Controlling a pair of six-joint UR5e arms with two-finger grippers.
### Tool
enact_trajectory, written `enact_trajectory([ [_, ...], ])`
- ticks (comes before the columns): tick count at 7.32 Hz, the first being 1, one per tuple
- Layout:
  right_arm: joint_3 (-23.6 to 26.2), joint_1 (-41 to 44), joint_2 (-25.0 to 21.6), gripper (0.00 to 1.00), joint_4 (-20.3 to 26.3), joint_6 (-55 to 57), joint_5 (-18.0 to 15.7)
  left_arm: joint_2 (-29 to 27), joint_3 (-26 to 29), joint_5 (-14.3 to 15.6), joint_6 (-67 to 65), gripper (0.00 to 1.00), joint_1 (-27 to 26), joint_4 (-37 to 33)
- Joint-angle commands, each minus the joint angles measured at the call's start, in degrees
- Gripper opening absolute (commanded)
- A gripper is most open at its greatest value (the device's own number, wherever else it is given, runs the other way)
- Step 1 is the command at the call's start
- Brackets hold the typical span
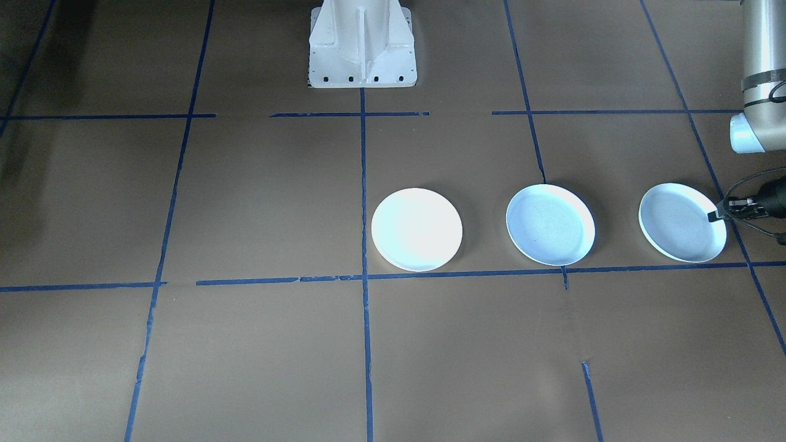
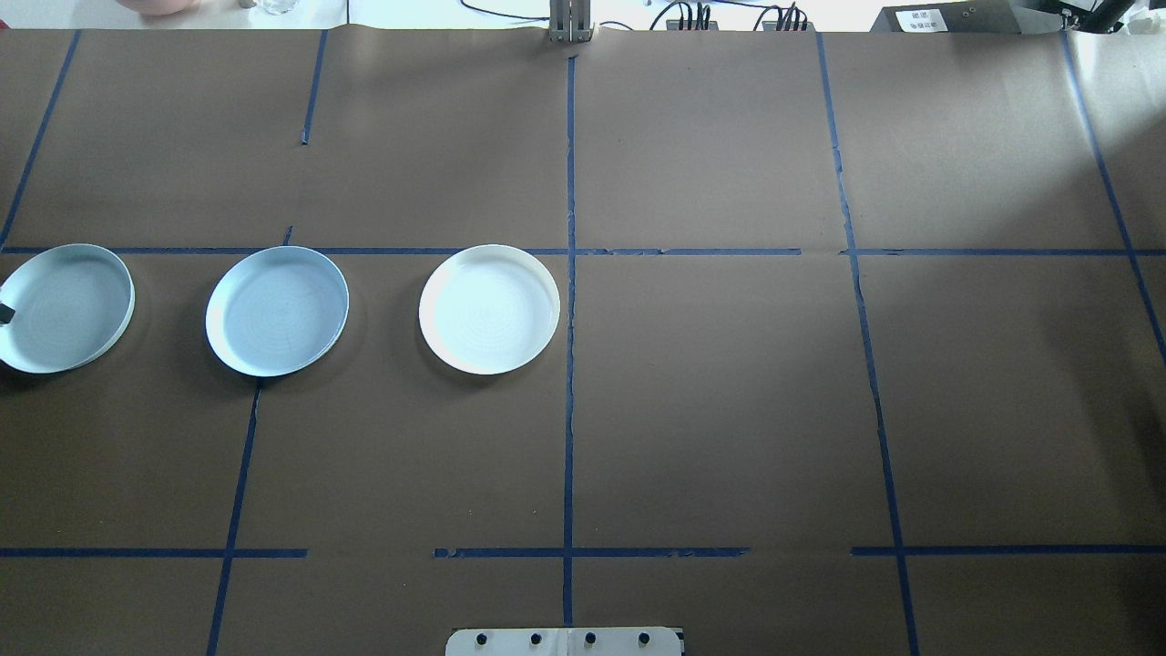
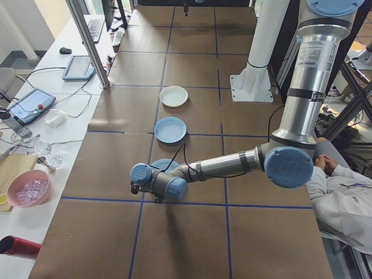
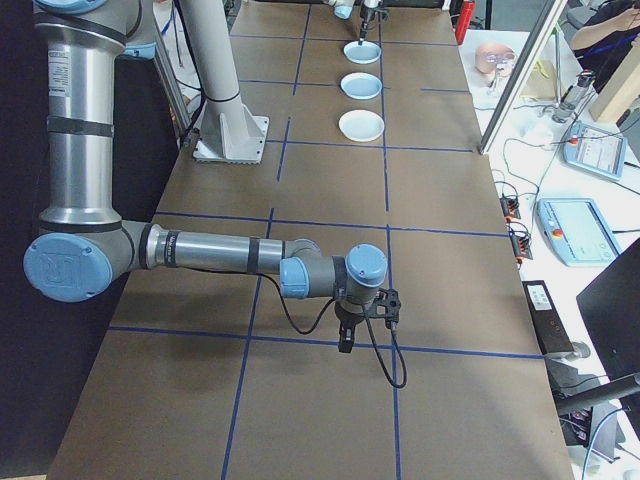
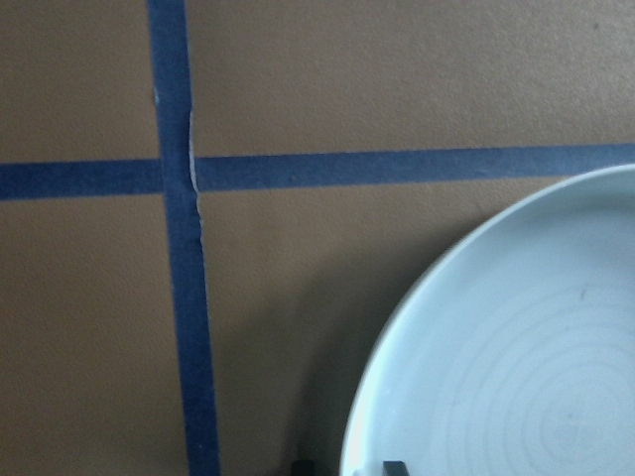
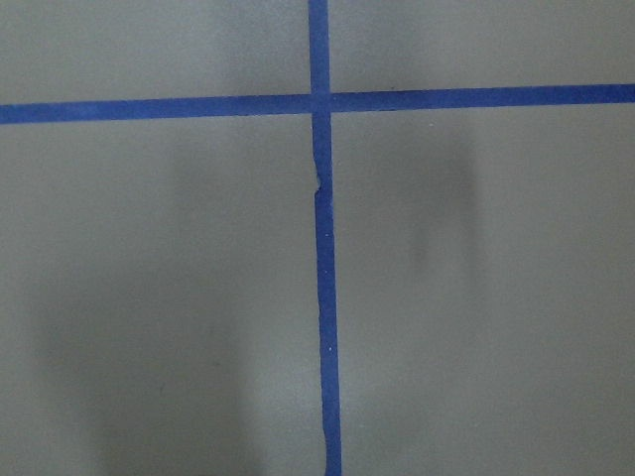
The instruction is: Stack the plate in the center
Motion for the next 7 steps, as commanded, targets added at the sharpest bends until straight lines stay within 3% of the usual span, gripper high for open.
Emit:
enact_trajectory([
  [1,0.09,0.0,0.0,1.0,0.0,0.0,0.0,0.67,-3.45,-3.35,2.48,0.0,-0.73,0.75],
  [3,0.0,0.0,0.0,1.0,0.0,0.0,0.0,0.93,-7.49,-5.05,2.77,0.0,-3.45,2.86],
  [5,0.0,0.0,0.0,1.0,0.0,0.0,0.0,1.29,-11.37,-8.39,1.11,0.0,-2.94,2.87],
  [7,0.0,0.0,0.0,1.0,0.0,0.0,0.0,0.59,-14.01,-8.57,-7.05,0.0,-1.01,2.78],
])
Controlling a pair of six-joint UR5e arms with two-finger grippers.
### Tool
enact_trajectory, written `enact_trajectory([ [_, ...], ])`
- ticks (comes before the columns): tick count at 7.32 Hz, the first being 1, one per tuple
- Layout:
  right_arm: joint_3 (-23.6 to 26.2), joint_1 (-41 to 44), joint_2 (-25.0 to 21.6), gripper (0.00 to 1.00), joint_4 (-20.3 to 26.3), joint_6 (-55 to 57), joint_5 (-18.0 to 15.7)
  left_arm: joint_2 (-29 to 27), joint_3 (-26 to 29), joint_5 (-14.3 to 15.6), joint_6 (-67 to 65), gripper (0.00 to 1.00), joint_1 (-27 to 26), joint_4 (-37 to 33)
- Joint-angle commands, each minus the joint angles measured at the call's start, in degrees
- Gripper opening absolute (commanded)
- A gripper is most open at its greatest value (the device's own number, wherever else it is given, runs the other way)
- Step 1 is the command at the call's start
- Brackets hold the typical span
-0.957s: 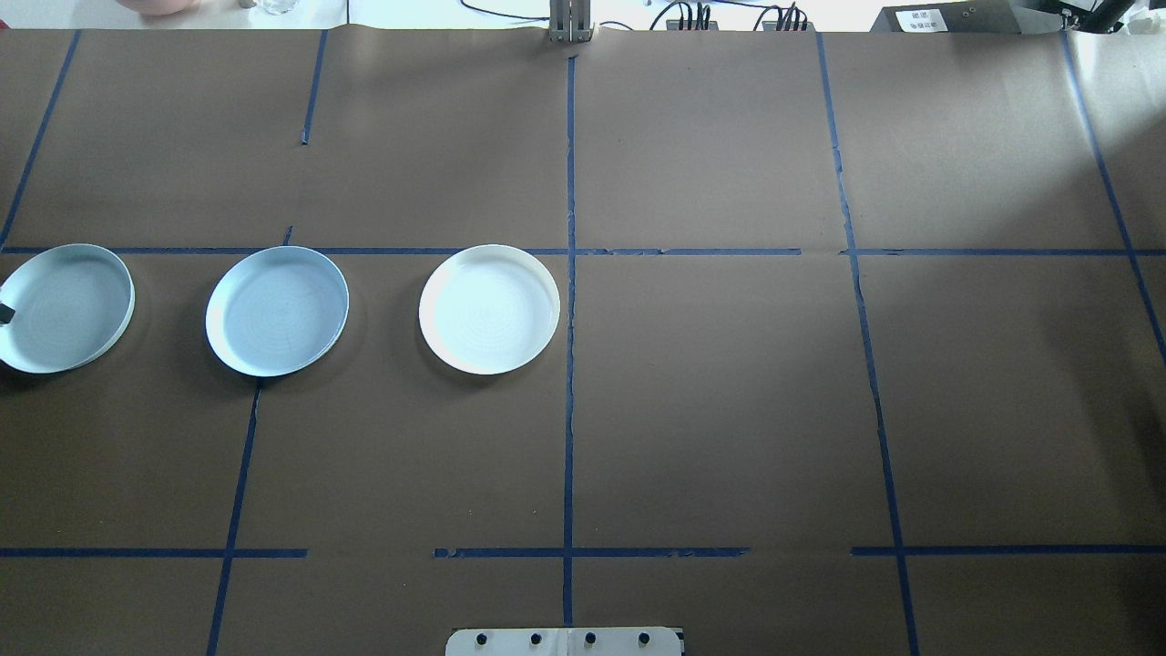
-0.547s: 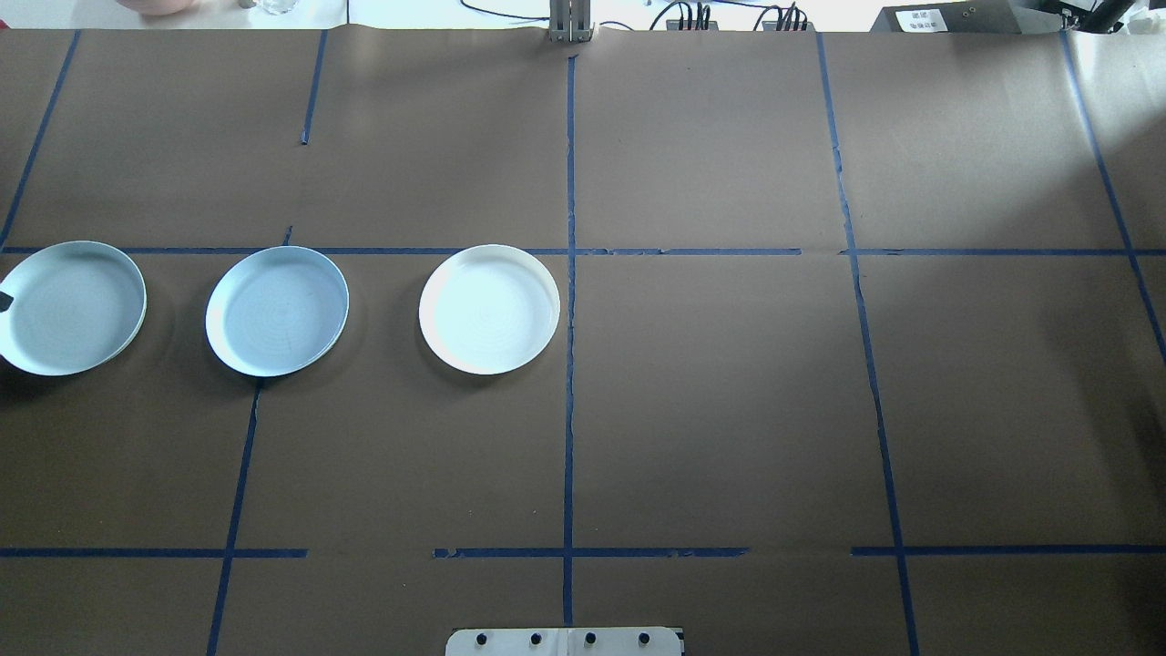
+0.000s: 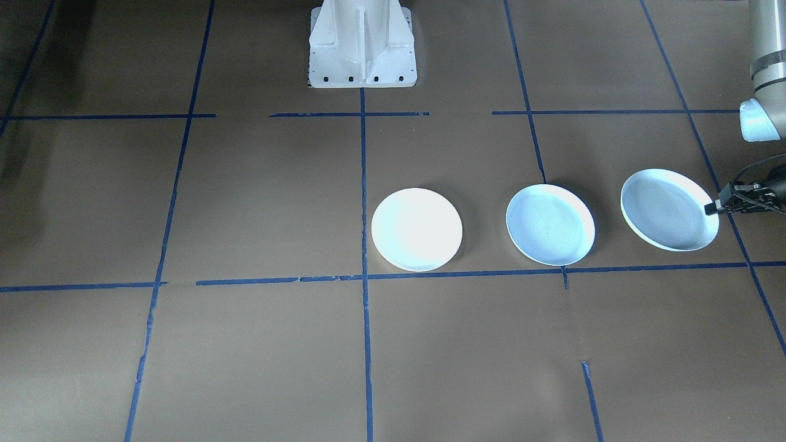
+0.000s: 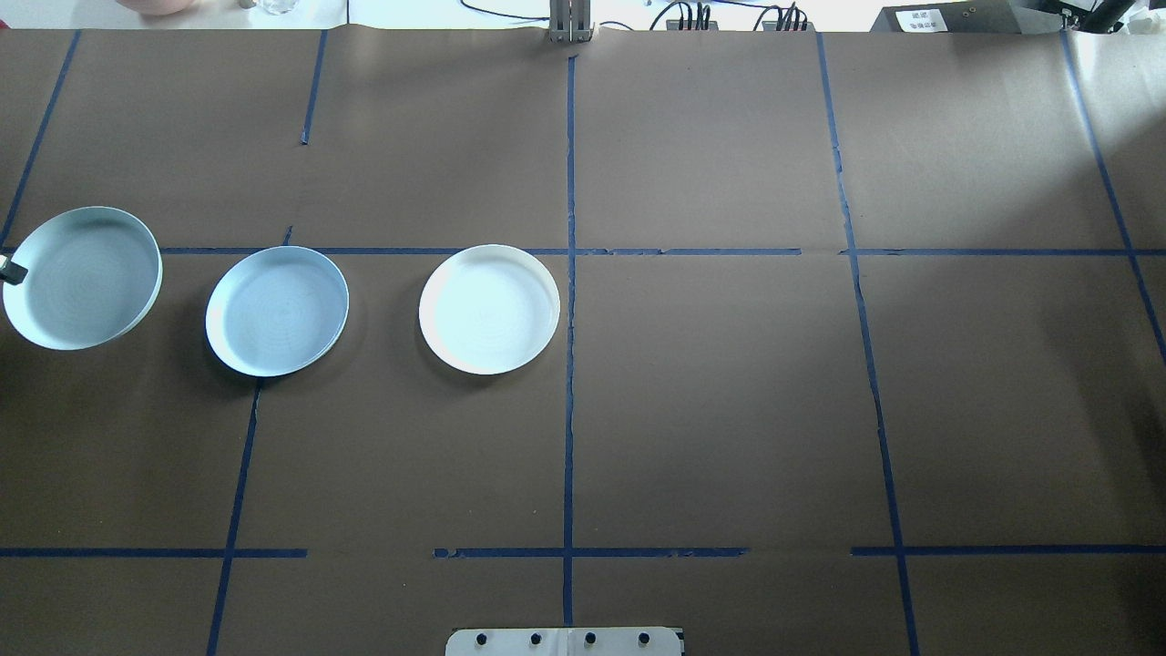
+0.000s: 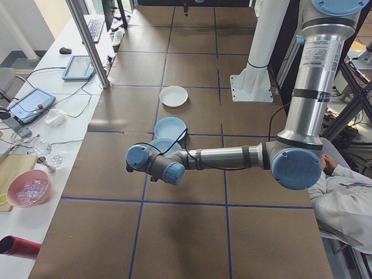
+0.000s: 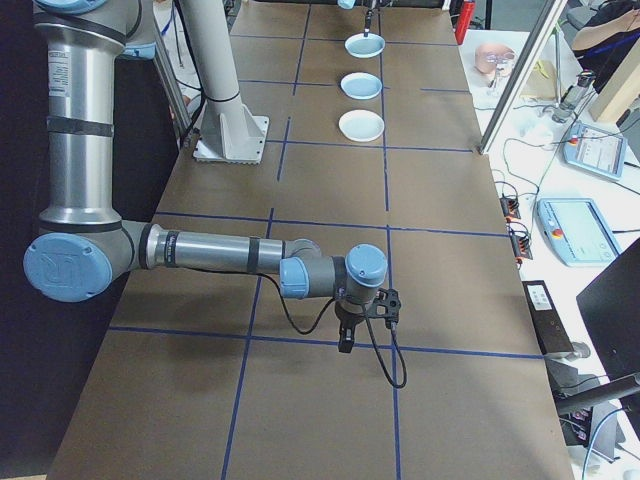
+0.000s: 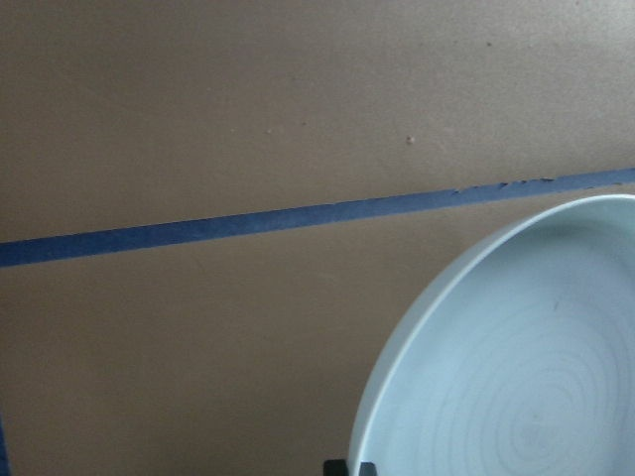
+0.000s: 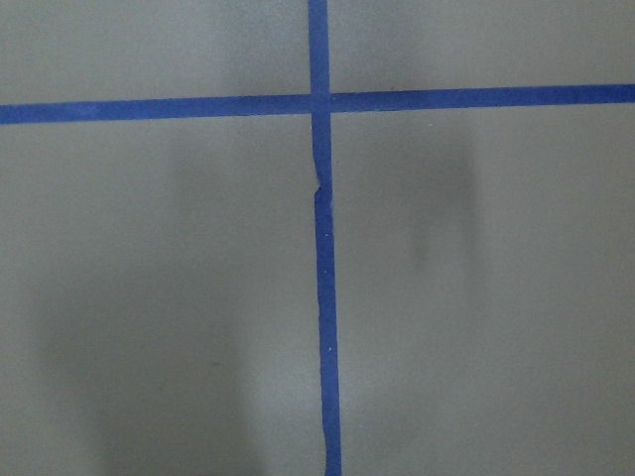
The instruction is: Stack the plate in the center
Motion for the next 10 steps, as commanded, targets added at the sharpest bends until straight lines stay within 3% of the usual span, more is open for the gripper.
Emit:
enact_trajectory([
  [1,0.0,-0.01,0.0,1.0,0.0,0.0,0.0,-1.74,-2.65,-0.12,-10.76,0.0,4.5,-0.7],
  [3,0.0,0.07,0.0,1.0,0.0,0.0,0.0,-5.78,-1.96,0.67,-15.21,0.0,9.69,-0.44],
  [4,0.0,-0.01,-0.08,1.0,0.0,0.0,0.0,-6.93,-2.3,3.29,-17.05,0.0,12.15,-0.27],
  [5,0.0,-0.01,0.0,1.0,0.0,0.0,0.0,-8.08,-2.22,3.75,-19.67,0.0,14.53,-0.44],
  [10,0.0,-0.01,0.0,1.0,0.0,0.0,0.0,-8.97,-2.13,5.86,-20.32,0.0,16.13,-0.35],
])
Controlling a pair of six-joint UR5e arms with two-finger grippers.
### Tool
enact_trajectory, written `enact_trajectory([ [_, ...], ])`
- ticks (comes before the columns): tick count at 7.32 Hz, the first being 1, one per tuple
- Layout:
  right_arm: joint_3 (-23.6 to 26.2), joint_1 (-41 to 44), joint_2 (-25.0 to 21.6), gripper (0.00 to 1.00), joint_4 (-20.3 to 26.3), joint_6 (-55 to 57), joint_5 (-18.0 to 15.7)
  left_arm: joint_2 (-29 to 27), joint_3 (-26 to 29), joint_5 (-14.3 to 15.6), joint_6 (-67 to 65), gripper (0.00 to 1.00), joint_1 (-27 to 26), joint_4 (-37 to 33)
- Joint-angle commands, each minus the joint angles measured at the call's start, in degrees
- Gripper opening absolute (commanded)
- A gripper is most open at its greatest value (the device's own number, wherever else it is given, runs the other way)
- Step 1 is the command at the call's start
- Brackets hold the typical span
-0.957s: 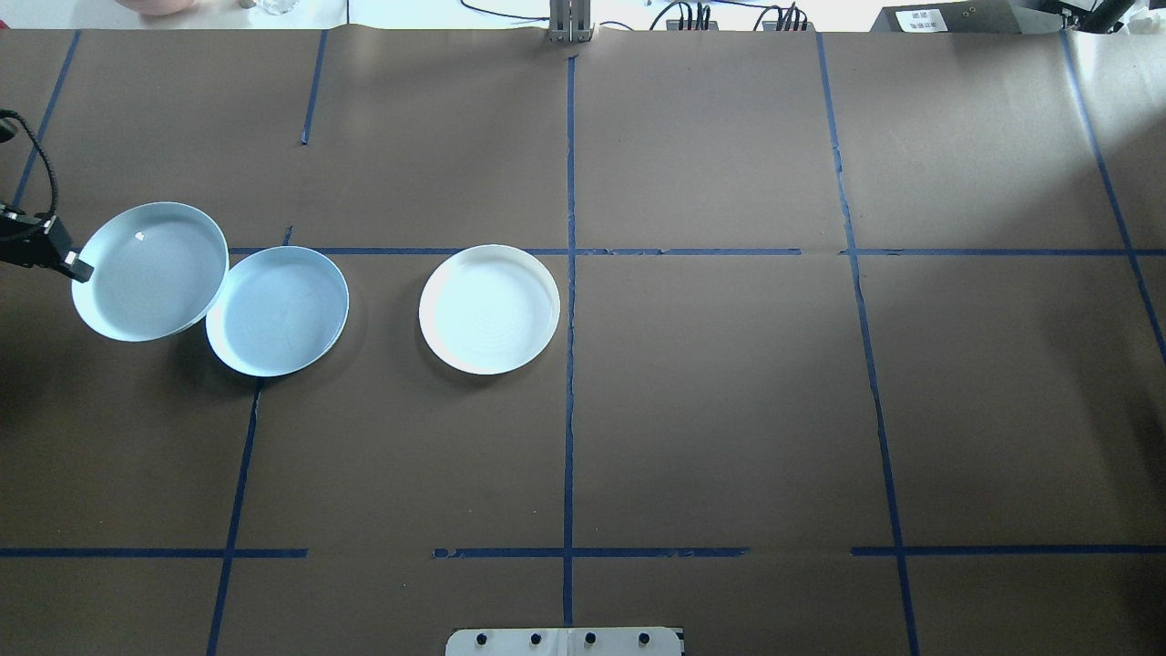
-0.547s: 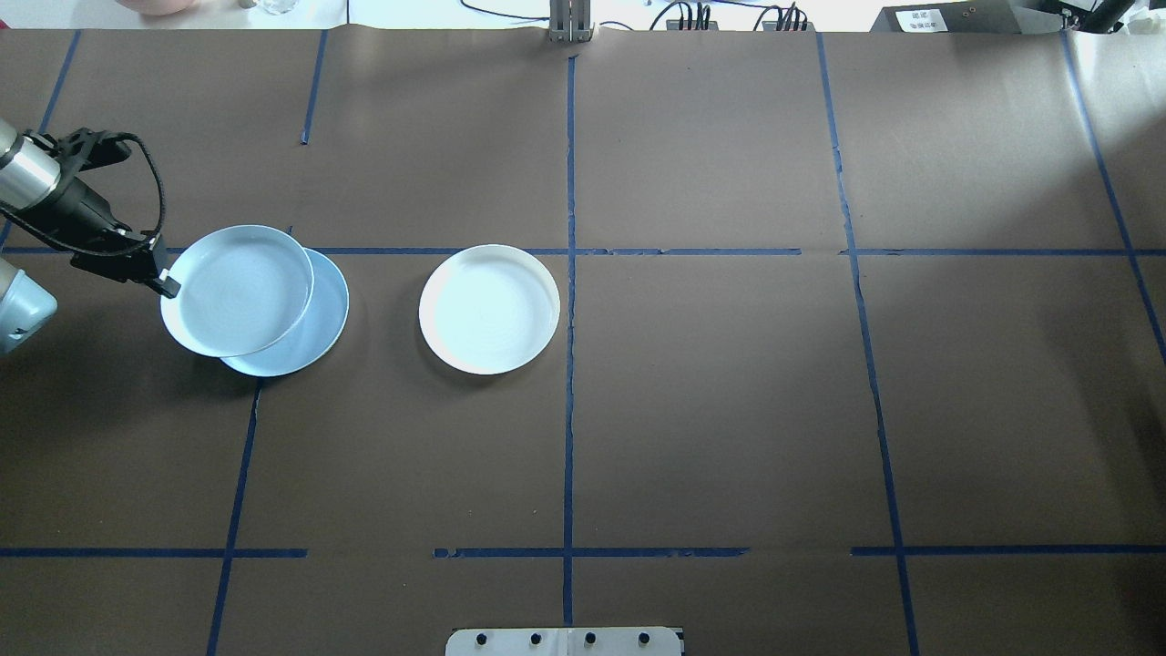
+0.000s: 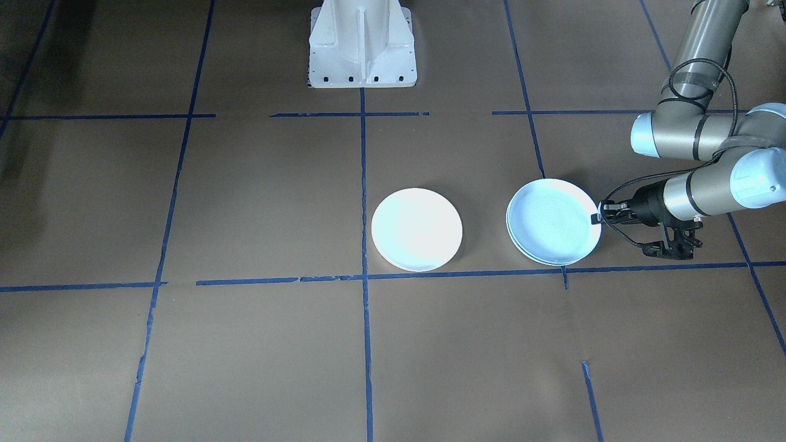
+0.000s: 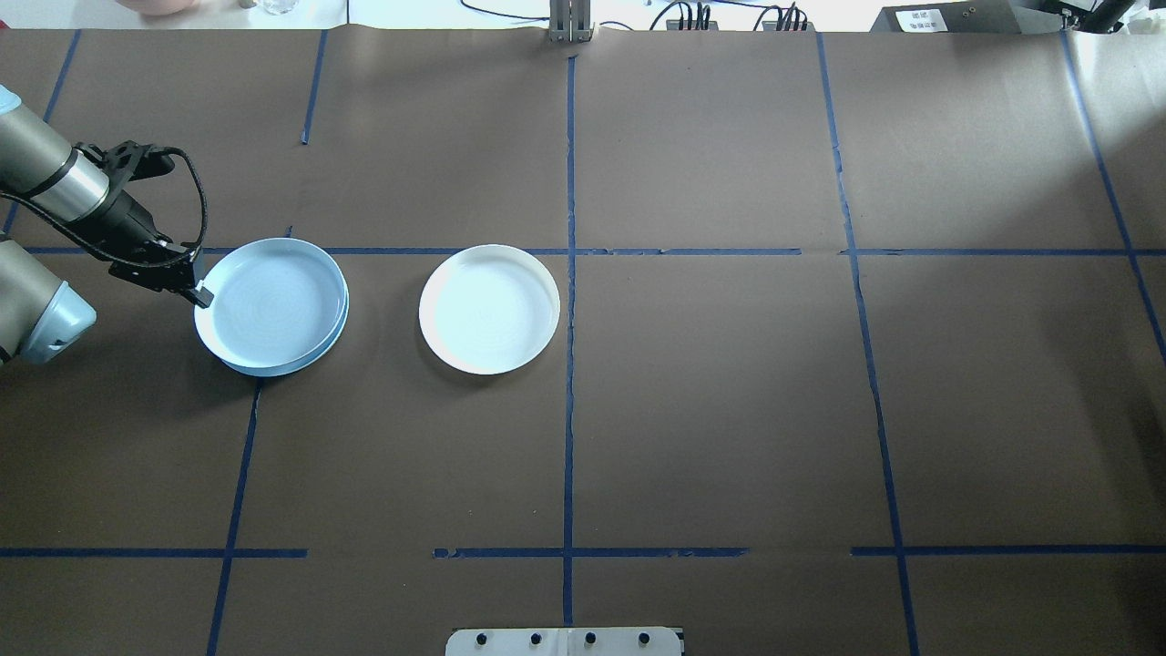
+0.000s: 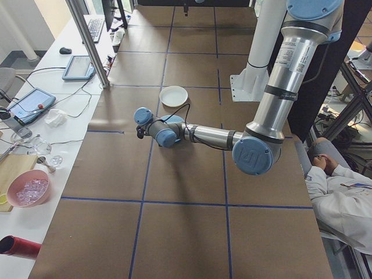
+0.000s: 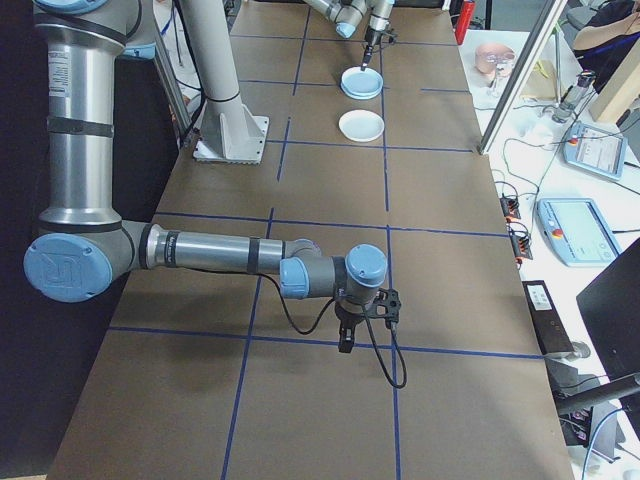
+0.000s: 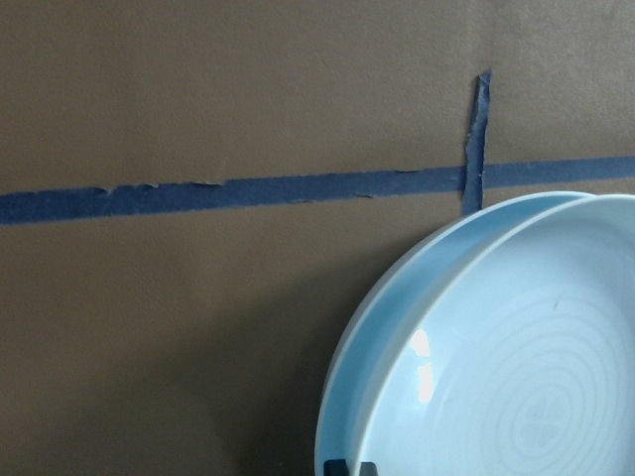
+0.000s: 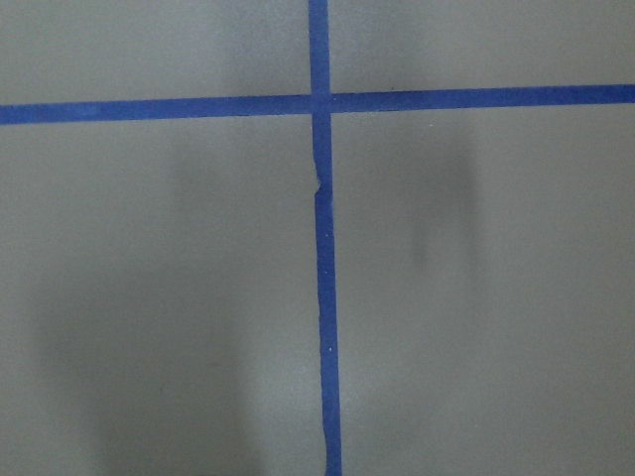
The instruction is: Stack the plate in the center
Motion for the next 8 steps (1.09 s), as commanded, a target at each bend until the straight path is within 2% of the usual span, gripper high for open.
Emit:
enact_trajectory([
  [1,-0.02,0.07,0.0,1.0,0.0,0.0,0.0,-0.04,-0.05,0.31,-0.04,0.0,0.09,0.03],
  [2,-0.02,0.07,0.0,1.0,0.0,0.0,0.0,-0.04,-0.14,0.31,-0.13,0.12,0.09,0.03],
  [3,-0.02,-0.02,0.0,1.0,0.0,0.0,0.0,-0.04,-0.05,0.31,-0.13,0.96,0.09,-0.05],
  [4,-0.02,-0.02,0.0,1.0,0.0,0.0,0.0,-0.04,-0.14,0.22,-0.21,1.0,0.09,-0.14],
  [6,-0.02,-0.02,0.0,1.0,0.0,0.0,0.0,-1.35,-0.31,0.04,-1.52,1.0,0.09,-0.14],
  [8,-0.02,-0.02,-0.09,1.0,0.0,0.0,0.0,-6.61,0.12,0.39,-7.84,1.0,0.53,0.03],
])
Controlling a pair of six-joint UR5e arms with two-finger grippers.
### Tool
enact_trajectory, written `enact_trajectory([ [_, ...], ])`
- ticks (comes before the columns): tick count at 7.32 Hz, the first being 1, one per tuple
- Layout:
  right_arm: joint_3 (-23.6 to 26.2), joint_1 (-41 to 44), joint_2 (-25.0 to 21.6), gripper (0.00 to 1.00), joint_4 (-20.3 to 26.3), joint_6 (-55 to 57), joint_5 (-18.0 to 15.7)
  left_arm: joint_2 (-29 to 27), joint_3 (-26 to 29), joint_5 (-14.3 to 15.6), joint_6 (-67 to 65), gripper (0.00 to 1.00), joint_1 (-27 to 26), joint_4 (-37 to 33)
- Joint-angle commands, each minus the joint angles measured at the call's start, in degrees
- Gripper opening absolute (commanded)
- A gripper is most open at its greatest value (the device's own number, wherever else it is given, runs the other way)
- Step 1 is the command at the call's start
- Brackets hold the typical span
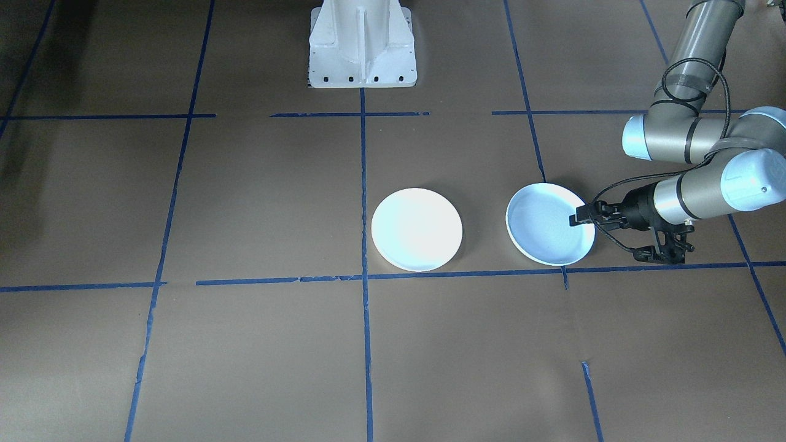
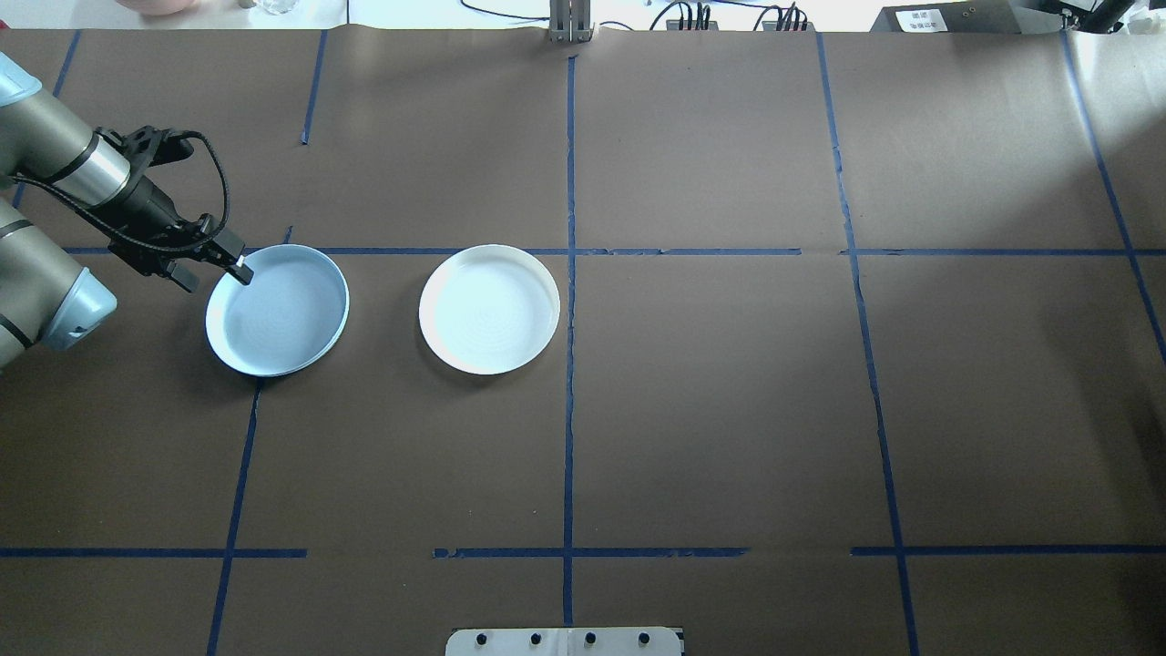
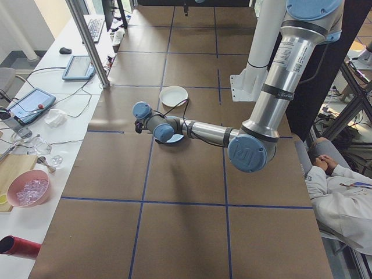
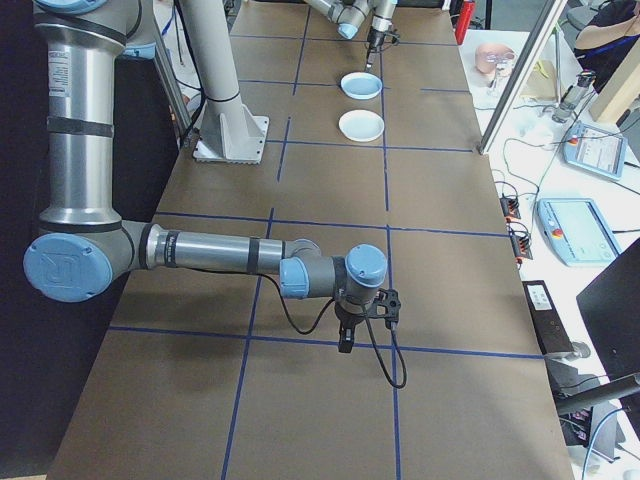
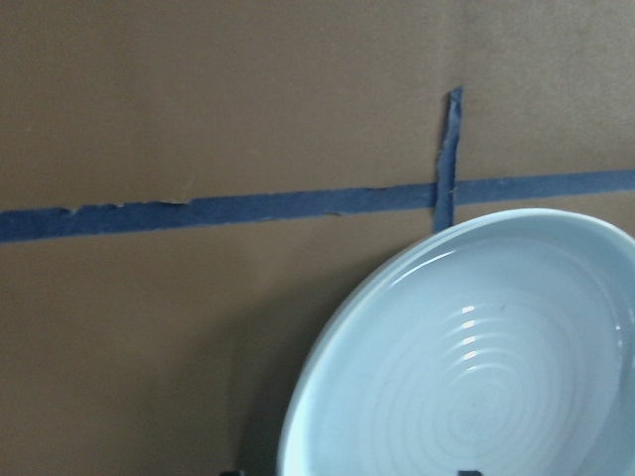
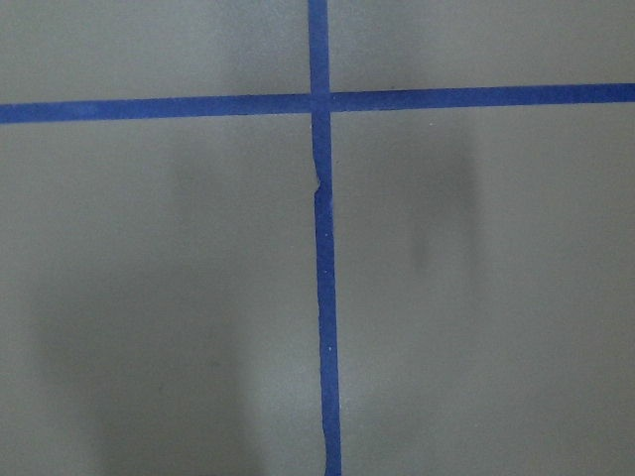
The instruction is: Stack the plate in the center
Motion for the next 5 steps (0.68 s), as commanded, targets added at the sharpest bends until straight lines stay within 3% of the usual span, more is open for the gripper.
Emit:
enact_trajectory([
  [1,0.0,0.09,0.03,1.0,0.0,0.0,0.0,-5.05,0.15,1.41,-6.83,1.0,2.62,0.17],
  [2,0.0,0.0,0.03,1.0,0.0,0.0,0.0,-6.98,-0.19,4.64,-11.22,1.0,5.78,0.17],
  [4,0.0,0.0,0.03,1.0,0.0,0.0,0.0,-10.33,-0.46,5.64,-15.39,1.0,7.73,0.17],
  [5,0.0,0.09,0.03,1.0,0.0,0.0,0.0,-10.6,-1.33,8.08,-15.74,1.0,11.14,0.09],
])
